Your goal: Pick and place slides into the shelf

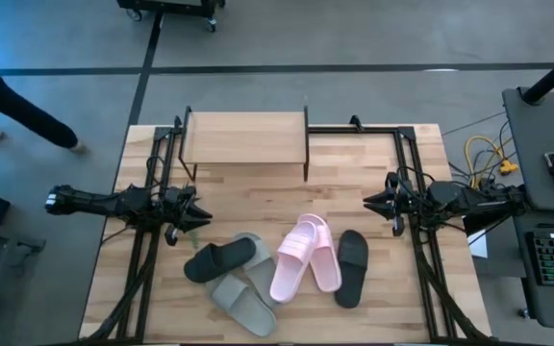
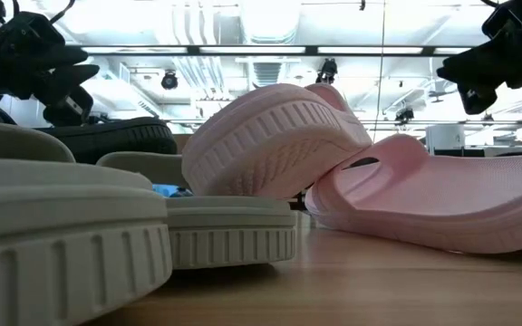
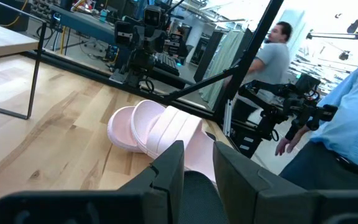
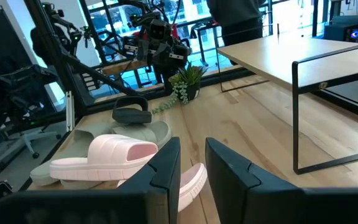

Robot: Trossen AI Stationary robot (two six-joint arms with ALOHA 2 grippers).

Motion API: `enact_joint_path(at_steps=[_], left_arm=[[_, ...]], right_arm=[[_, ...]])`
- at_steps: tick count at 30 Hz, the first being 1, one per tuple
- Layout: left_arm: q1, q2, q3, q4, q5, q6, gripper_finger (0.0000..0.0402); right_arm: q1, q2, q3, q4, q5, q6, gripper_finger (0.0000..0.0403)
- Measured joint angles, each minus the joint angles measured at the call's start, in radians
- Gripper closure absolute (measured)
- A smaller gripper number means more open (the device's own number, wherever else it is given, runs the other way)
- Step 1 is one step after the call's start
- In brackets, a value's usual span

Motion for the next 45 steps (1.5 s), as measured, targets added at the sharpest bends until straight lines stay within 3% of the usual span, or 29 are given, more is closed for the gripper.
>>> enact_joint_path(at_steps=[21, 30, 34, 39, 43, 45], left_arm=[[0.0, 0.0, 0.0, 0.0, 0.0, 0.0, 0.033], [0.0, 0.0, 0.0, 0.0, 0.0, 0.0, 0.033], [0.0, 0.0, 0.0, 0.0, 0.0, 0.202, 0.033], [0.0, 0.0, 0.0, 0.028, -0.023, 0.469, 0.033], [0.0, 0.0, 0.0, 0.221, -0.074, 0.491, 0.033], [0.0, 0.0, 0.0, 0.357, -0.074, 0.427, 0.033]], right_arm=[[0.0, 0.0, 0.0, 0.0, 0.0, -0.005, 0.0335], [0.0, 0.0, 0.0, 0.001, 0.02, -0.207, 0.0335], [0.0, 0.0, 0.0, 0.012, 0.035, -0.229, 0.0335], [0.0, 0.0, 0.0, 0.017, 0.035, -0.105, 0.0335], [0.0, 0.0, 0.0, 0.099, 0.045, -0.059, 0.0335], [0.0, 0.008, 0.001, 0.184, 0.122, 0.023, 0.0335]])
